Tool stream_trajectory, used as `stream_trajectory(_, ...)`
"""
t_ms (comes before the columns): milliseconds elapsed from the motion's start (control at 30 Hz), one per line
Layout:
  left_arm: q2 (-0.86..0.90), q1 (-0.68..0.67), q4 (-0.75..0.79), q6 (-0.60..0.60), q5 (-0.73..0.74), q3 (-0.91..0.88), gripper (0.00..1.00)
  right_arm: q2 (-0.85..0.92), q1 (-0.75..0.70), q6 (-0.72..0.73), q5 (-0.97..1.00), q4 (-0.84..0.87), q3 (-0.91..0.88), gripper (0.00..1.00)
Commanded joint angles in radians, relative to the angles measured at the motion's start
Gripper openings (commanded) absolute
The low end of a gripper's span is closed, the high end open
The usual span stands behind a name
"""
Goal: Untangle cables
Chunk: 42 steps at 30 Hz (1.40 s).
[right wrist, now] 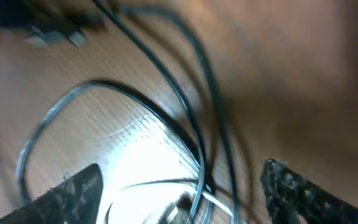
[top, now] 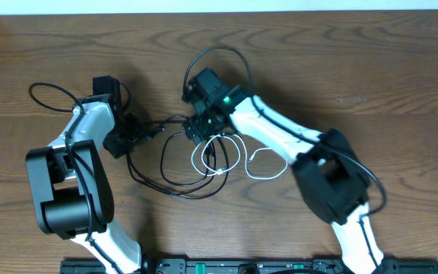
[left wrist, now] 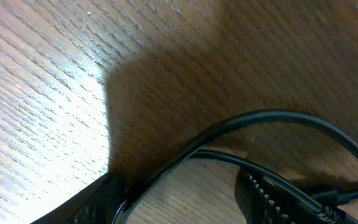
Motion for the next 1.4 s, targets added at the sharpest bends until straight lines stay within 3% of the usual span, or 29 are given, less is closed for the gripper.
stream_trajectory(0, 0.05, 0.004, 0.015, -0.008, 0.045, -0.026, 0.63, -0.141, -0.026, -0.011, 0.096, -0.016, 0.023, 0.85)
stream_trajectory(400, 0.05, 0.004, 0.014, -0.004, 0.045, -0.026, 0.62, -0.15, -0.099, 0.035, 0.215, -0.152, 0.02, 0.99)
stream_trajectory(433, 0.05, 0.004, 0.014, -0.004, 0.048, -0.026, 0.57, -0.148, -0.103, 0.043, 0.215, -0.159, 0.02, 0.99)
stream_trajectory(533, 0.05, 0.004, 0.014, -0.004, 0.048, -0.026, 0.08, -0.143, -0.117, 0.047, 0.219, -0.191, 0.014, 0.99)
stream_trajectory(600, 0.05, 0.004, 0.013, -0.003, 0.048, -0.026, 0.08, -0.143, -0.123, 0.047, 0.219, -0.196, 0.007, 0.97)
stream_trajectory(767, 0.04, 0.004, 0.015, 0.071, 0.123, -0.023, 0.08, -0.143, -0.128, 0.088, 0.214, -0.199, -0.021, 0.7)
stream_trajectory(900, 0.014, 0.004, 0.015, 0.113, 0.185, -0.02, 0.07, -0.143, -0.119, 0.107, 0.16, -0.201, -0.051, 0.09)
stream_trajectory(933, 0.008, 0.004, 0.015, 0.127, 0.206, -0.02, 0.07, -0.143, -0.115, 0.123, 0.154, -0.2, -0.064, 0.01)
stream_trajectory(1100, 0.0, 0.004, 0.026, 0.194, 0.317, -0.02, 0.08, -0.143, -0.096, 0.208, 0.154, -0.159, -0.137, 0.03)
stream_trajectory(1133, -0.001, 0.004, 0.026, 0.207, 0.34, -0.02, 0.08, -0.143, -0.092, 0.208, 0.154, -0.146, -0.153, 0.13)
stream_trajectory(1200, 0.0, 0.004, 0.026, 0.21, 0.351, -0.02, 0.08, -0.143, -0.087, 0.208, 0.154, -0.126, -0.177, 0.44)
stream_trajectory(1267, 0.0, 0.004, 0.026, 0.21, 0.35, -0.02, 0.08, -0.143, -0.085, 0.208, 0.154, -0.11, -0.198, 0.56)
stream_trajectory(1367, 0.0, 0.004, 0.026, 0.209, 0.351, -0.02, 0.13, -0.143, -0.085, 0.208, 0.174, -0.084, -0.222, 0.64)
